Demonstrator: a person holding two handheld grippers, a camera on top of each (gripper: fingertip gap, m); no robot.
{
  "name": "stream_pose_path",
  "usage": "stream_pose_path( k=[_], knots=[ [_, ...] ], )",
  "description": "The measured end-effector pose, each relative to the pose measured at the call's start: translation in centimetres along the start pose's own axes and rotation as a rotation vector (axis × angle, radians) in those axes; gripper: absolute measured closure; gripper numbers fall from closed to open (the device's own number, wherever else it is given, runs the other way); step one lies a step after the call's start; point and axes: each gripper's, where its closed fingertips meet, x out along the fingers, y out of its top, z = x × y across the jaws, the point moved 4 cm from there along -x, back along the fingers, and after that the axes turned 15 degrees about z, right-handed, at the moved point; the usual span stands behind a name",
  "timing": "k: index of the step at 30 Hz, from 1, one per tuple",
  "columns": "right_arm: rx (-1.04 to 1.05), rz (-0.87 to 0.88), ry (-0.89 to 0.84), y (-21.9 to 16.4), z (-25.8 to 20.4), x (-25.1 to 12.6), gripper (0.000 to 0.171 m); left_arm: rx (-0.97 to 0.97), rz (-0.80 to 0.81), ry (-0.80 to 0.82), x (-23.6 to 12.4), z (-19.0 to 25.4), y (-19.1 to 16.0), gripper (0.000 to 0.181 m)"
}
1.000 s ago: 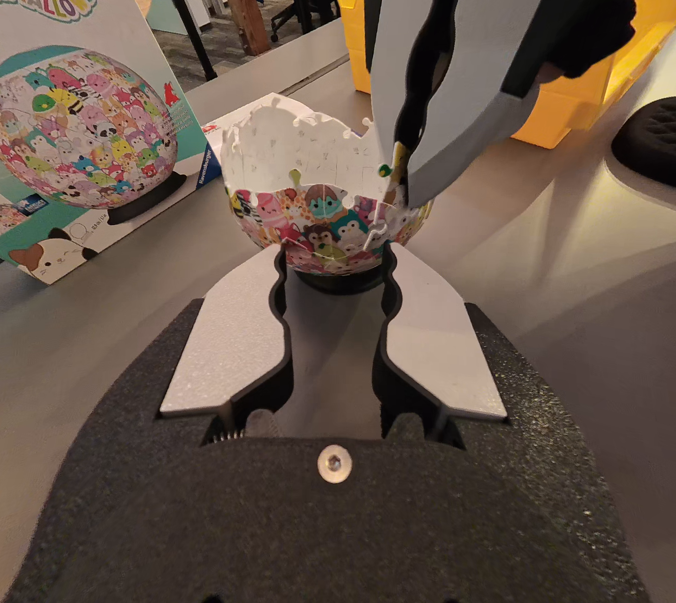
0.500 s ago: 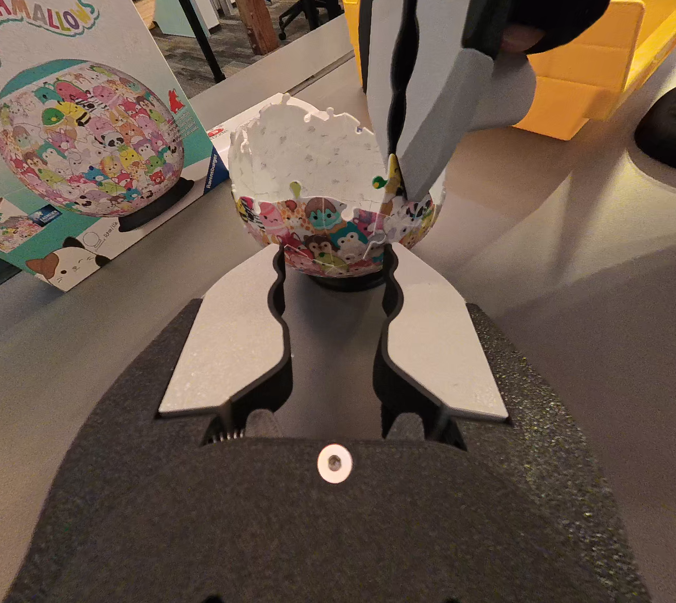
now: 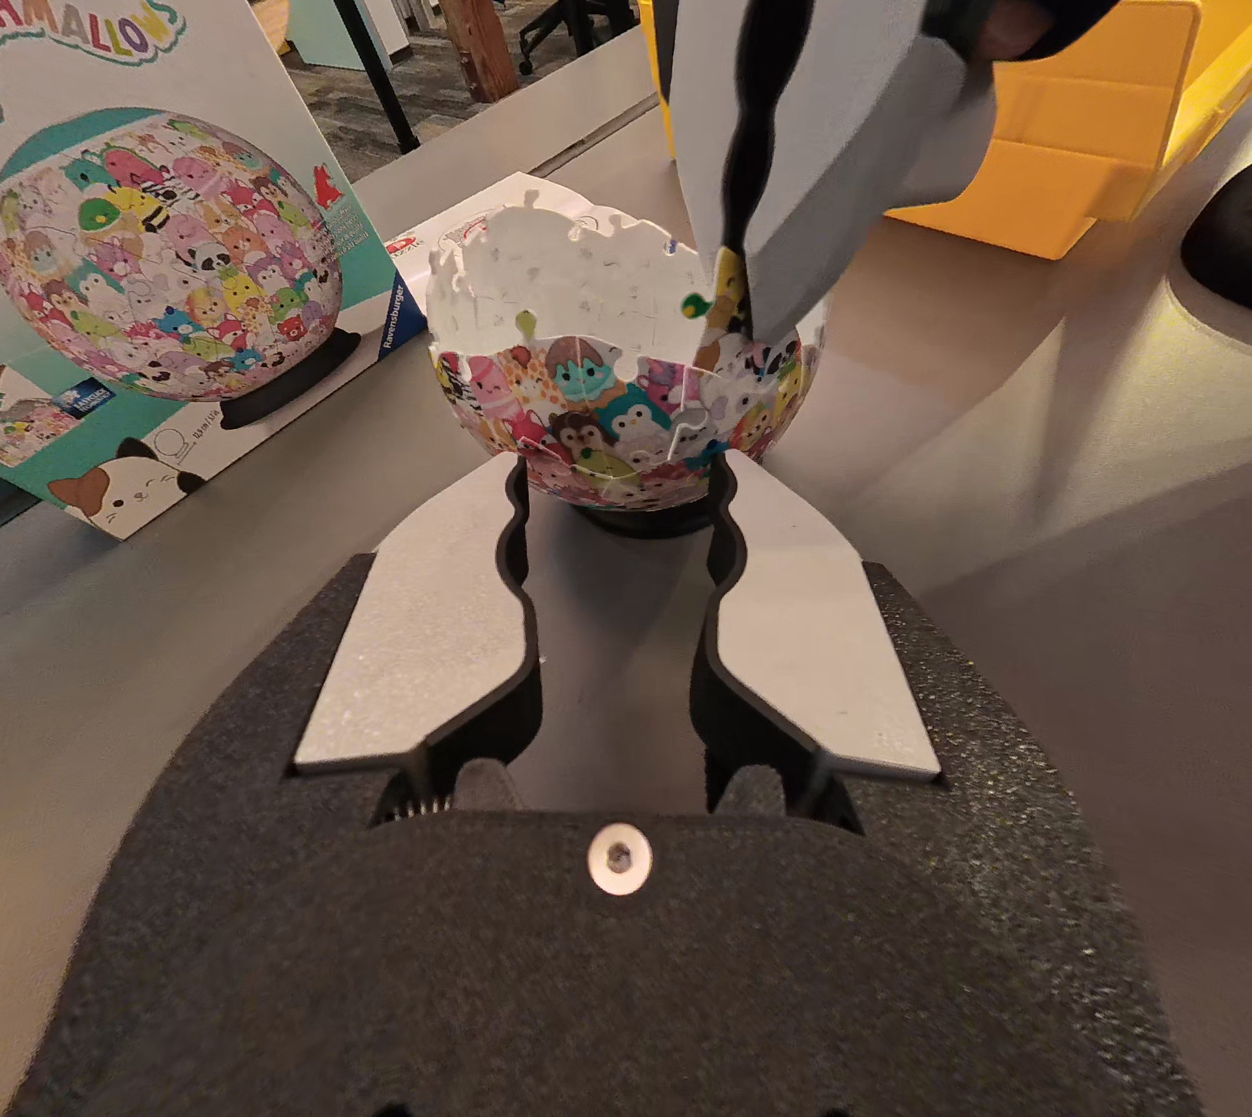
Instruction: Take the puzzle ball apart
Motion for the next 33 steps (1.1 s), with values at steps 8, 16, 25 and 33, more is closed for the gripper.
stream_pose_path(
  k=[8,16,25,33],
  knots=[
    [-0.156,-0.079,-0.037,-0.2,-1.0,0.4,0.167,0.014,-0.016,-0.03,0.1,0.5,-0.3,0.129],
    [-0.144,-0.081,-0.02,-0.2,-1.2,0.8,0.166,0.068,-0.033,-0.029,0.3,0.9,-0.6,0.123],
    [-0.198,-0.106,-0.021,-0.6,-1.5,1.3,0.166,0.072,-0.055,-0.032,0.5,1.2,-1.0,0.119],
    [-0.05,-0.084,-0.053,-0.1,-1.0,1.4,0.165,0.102,-0.045,-0.051,0.4,1.5,-0.8,0.119]
  ],
)
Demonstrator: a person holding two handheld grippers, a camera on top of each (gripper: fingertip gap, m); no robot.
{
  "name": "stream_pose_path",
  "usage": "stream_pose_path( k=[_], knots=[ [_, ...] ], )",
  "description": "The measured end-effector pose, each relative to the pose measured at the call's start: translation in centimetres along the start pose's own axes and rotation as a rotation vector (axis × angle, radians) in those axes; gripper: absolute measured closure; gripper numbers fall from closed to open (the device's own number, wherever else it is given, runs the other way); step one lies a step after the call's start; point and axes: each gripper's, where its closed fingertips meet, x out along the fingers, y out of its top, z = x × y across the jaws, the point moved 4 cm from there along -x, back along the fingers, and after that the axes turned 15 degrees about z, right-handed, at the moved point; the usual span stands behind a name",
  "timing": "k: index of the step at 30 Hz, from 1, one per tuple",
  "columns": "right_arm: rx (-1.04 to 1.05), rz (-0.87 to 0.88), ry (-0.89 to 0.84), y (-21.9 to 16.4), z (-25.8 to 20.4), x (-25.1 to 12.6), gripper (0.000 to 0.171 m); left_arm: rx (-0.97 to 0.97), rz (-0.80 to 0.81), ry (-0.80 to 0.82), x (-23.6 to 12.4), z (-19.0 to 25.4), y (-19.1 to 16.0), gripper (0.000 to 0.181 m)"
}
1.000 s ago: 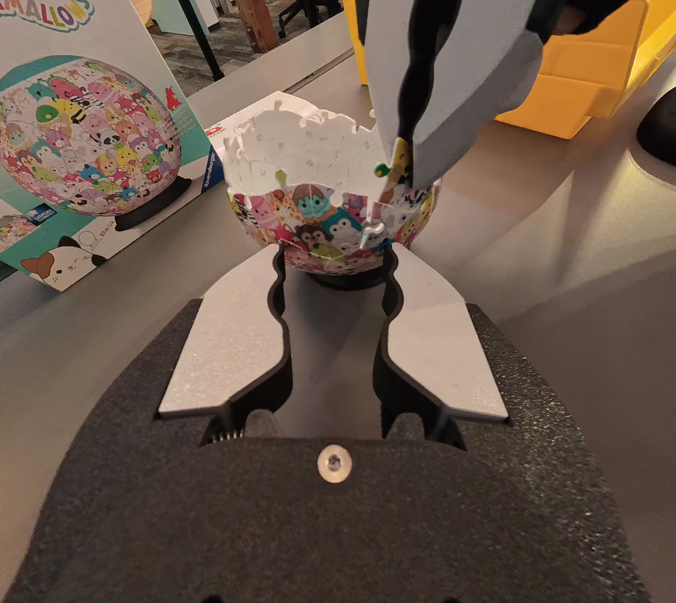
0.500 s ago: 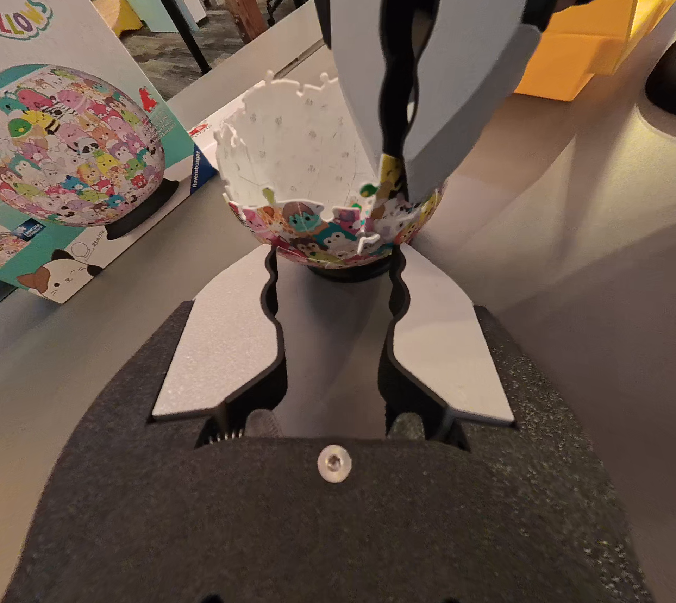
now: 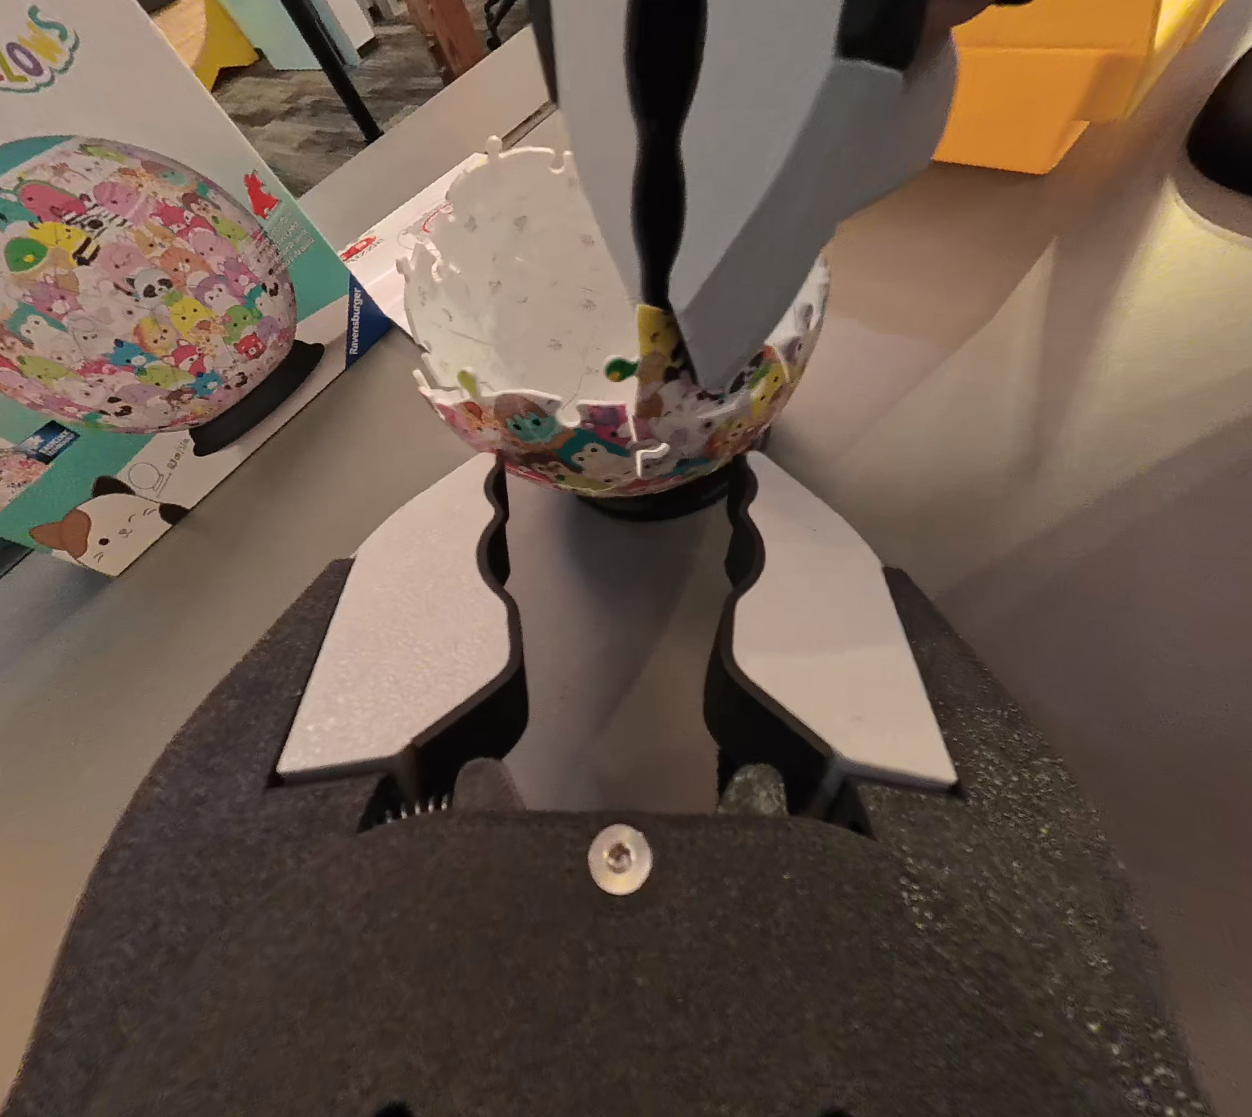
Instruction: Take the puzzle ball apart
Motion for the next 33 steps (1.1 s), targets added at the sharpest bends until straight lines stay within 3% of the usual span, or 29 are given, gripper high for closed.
stream_pose_path(
  k=[3,8,14,17,23,33],
  knots=[
    [-0.053,0.013,-0.031,0.2,0.3,-0.4,0.156,0.033,-0.001,-0.016,-0.4,0.2,0.1,0.117],
    [-0.112,0.033,-0.041,0.5,-0.1,-1.1,0.156,0.067,0.033,-0.019,-1.2,0.4,0.7,0.12],
    [-0.202,-0.079,-0.02,-1.3,-0.7,-2.3,0.155,0.24,0.055,-0.016,-1.5,0.0,2.9,0.122],
    [-0.259,-0.031,-0.023,-1.3,-0.9,-4.0,0.156,0.249,0.06,-0.176,-1.8,1.1,4.3,0.139],
    [-0.251,0.004,-0.052,-1.1,-0.6,-5.0,0.156,0.294,0.022,-0.372,-0.9,1.6,6.4,0.142],
    [-0.236,-0.01,-0.03,-2.3,-0.6,-6.5,0.158,0.353,-0.149,-0.598,0.7,1.9,5.3,0.142]
  ],
)
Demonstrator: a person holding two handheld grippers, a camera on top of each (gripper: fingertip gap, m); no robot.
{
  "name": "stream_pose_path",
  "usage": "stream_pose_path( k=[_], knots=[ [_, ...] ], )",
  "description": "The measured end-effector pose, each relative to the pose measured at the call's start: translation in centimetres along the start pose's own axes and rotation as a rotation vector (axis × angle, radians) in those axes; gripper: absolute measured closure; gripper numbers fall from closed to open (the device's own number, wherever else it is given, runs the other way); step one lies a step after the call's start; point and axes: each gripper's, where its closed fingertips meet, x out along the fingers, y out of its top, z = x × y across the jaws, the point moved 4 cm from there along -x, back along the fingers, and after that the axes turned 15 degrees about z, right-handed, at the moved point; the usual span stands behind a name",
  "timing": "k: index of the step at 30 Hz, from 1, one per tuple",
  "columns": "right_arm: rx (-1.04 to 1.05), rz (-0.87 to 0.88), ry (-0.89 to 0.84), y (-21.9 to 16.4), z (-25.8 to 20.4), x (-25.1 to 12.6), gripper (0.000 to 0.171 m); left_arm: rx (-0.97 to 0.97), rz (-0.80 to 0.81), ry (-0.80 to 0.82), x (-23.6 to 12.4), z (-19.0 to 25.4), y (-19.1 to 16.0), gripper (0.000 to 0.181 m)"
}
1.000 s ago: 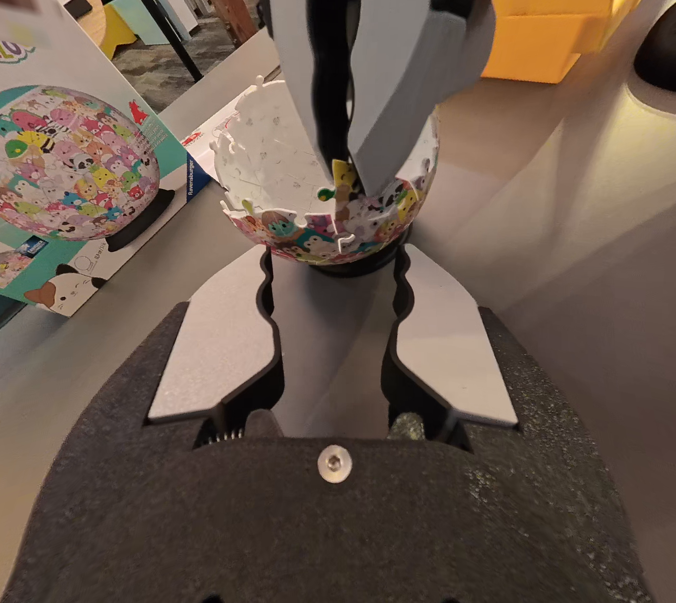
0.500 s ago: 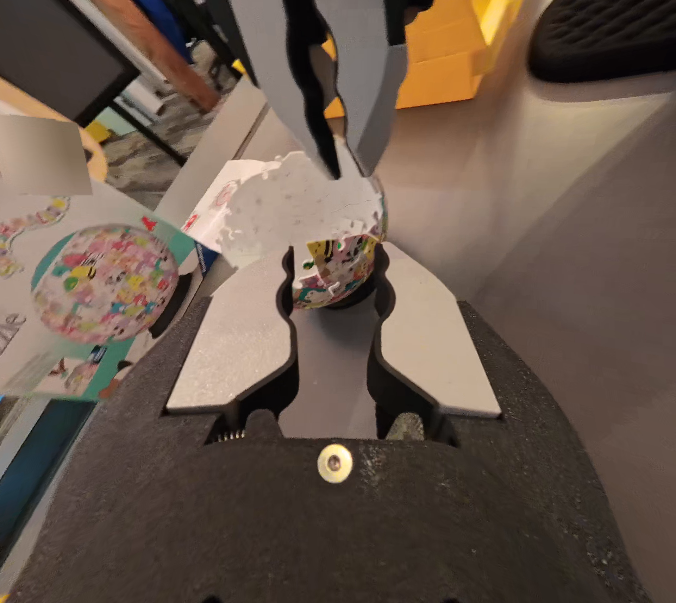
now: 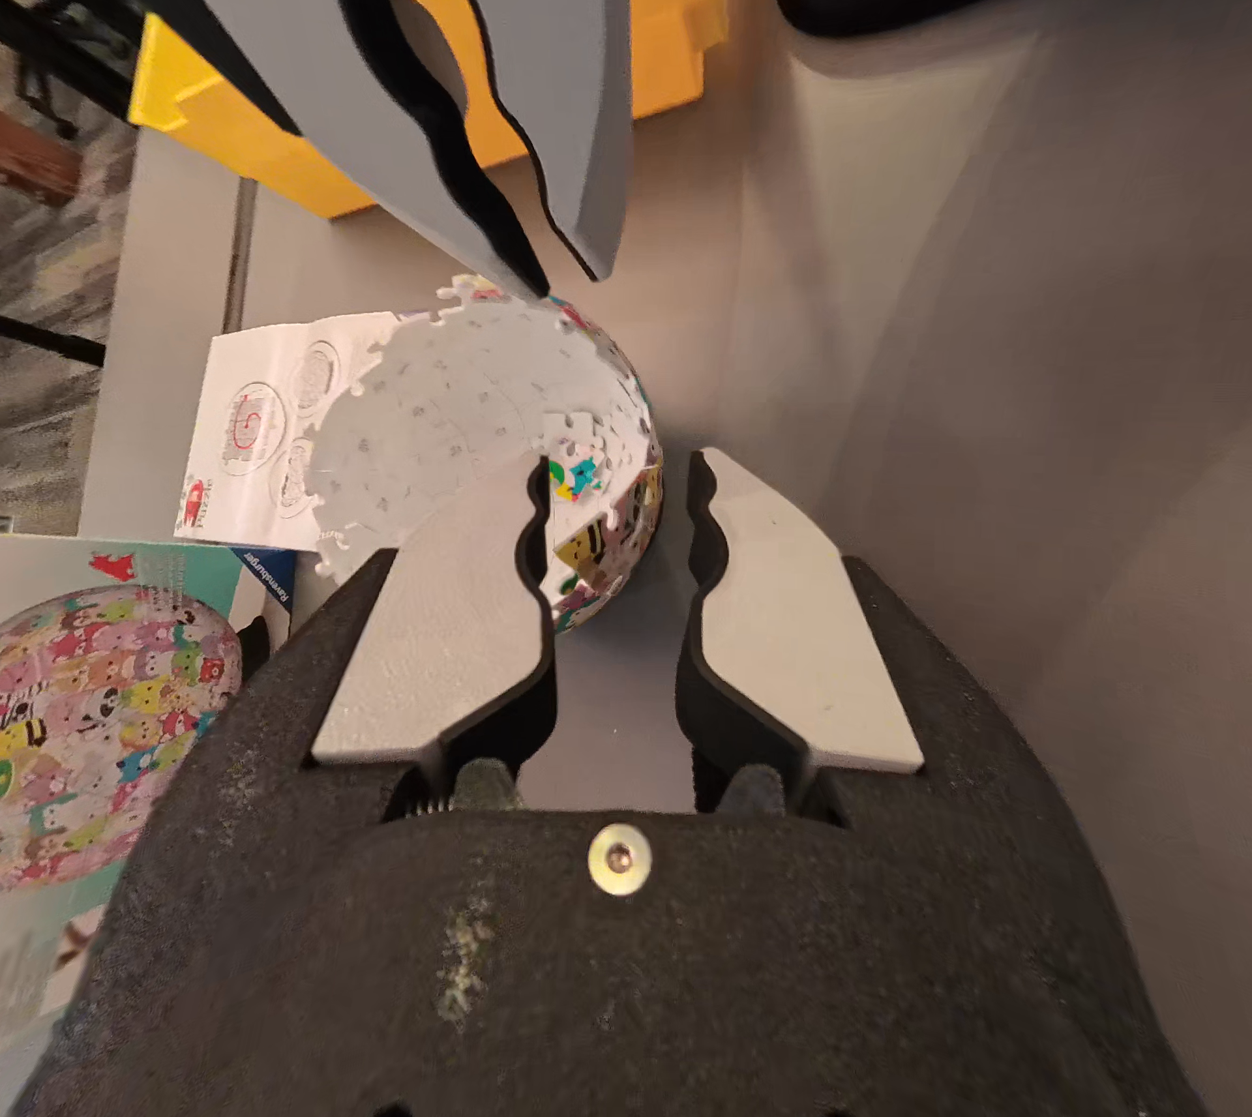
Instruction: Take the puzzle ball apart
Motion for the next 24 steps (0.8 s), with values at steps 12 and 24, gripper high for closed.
stream_pose_path(
  k=[12,24],
  knots=[
    [-0.014,0.004,0.033,0.0,0.0,0.9,0.16,0.041,-0.117,-0.207,-0.5,-1.0,-1.3,0.167],
    [-0.006,0.005,0.035,0.2,0.0,1.3,0.16,0.025,-0.07,-0.192,-0.7,-0.8,-1.5,0.168]
  ],
)
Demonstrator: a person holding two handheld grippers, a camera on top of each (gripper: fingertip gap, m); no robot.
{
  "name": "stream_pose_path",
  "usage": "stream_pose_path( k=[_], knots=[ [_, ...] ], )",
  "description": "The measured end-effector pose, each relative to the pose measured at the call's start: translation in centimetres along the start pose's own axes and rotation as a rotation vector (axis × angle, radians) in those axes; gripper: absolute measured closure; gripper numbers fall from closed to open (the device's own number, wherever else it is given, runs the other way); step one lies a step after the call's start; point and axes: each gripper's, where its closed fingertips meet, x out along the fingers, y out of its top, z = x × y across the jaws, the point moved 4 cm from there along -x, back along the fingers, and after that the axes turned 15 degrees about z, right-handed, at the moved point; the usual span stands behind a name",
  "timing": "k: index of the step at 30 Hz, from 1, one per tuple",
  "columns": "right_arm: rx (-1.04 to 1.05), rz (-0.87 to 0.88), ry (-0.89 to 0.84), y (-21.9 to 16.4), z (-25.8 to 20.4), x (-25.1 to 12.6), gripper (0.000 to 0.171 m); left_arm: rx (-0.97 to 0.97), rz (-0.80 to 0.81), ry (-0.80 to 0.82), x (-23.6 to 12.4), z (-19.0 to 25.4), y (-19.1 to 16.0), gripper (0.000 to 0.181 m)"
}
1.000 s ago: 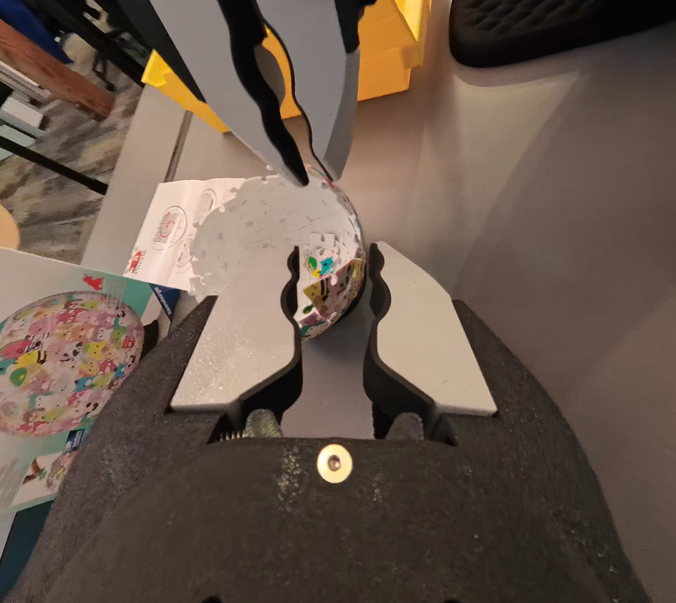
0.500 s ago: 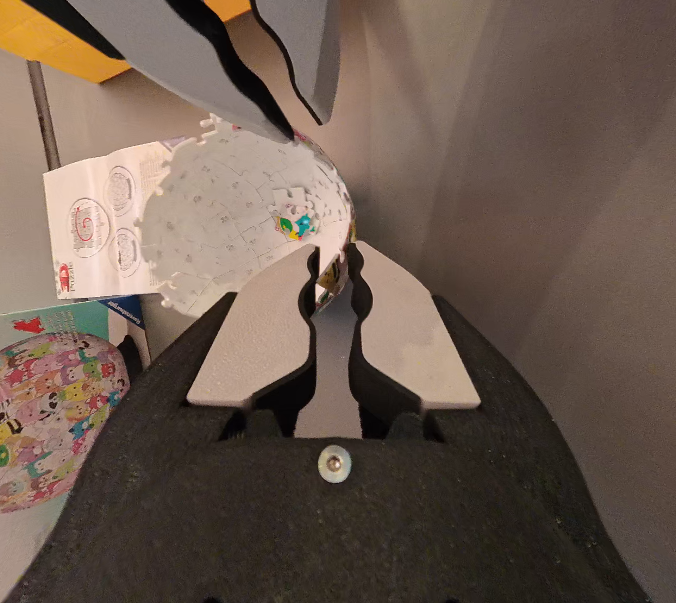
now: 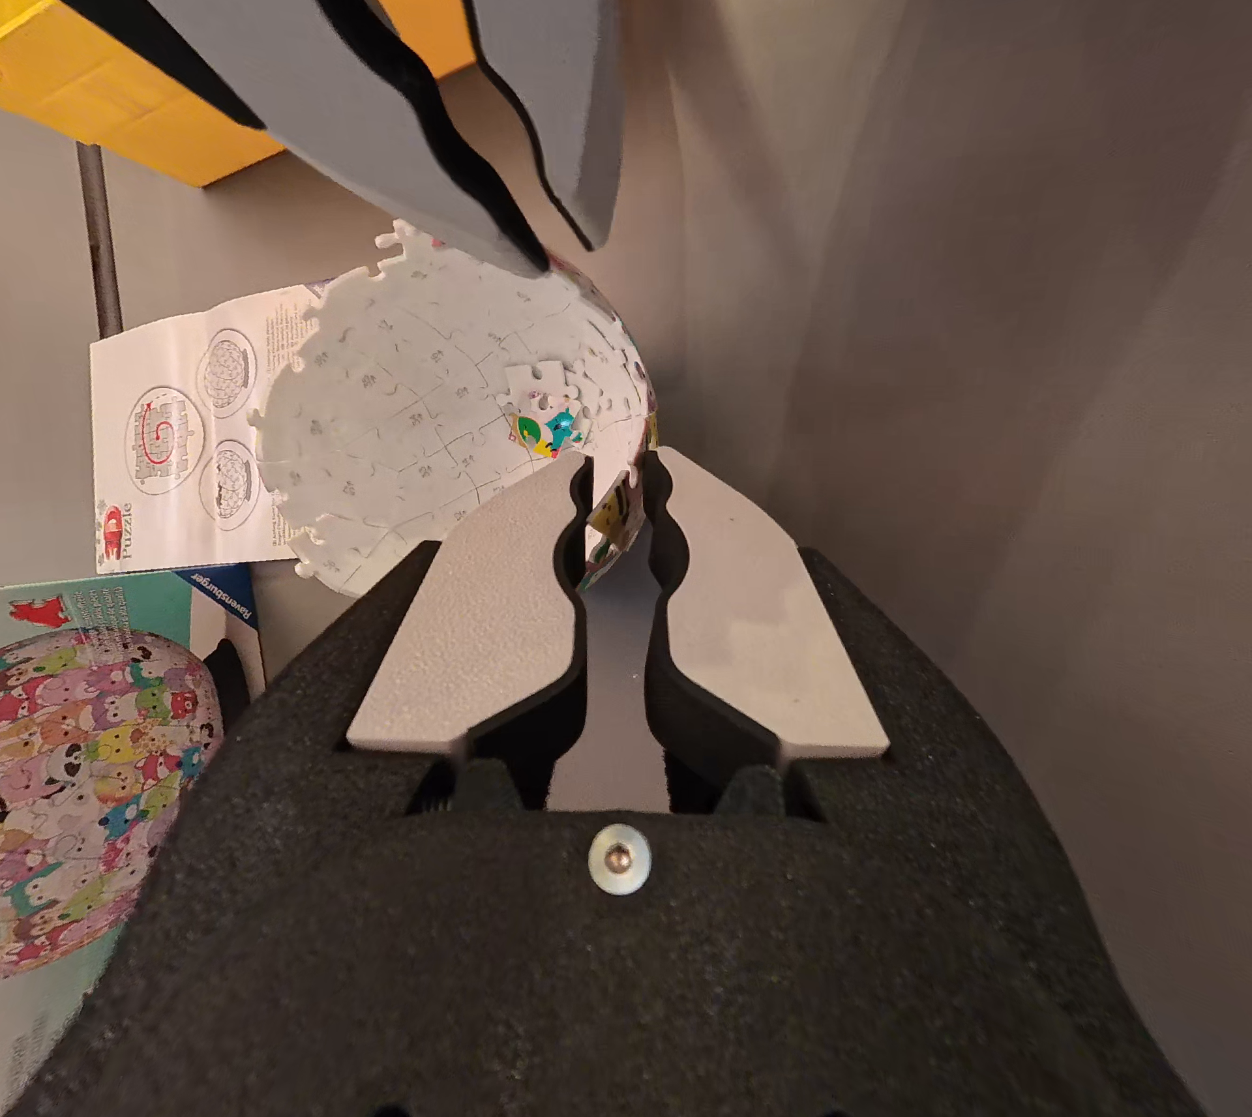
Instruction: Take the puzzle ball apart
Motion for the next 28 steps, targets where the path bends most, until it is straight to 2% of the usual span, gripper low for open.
stream_pose_path(
  k=[7,28],
  knots=[
    [-0.024,-0.06,-0.016,0.2,-0.5,0.7,0.161,0.003,0.032,0.026,0.1,0.1,-0.1,0.167],
    [0.06,-0.06,-0.072,-0.7,0.7,-0.4,0.163,0.018,0.069,0.055,0.2,0.0,0.0,0.166]
  ],
)
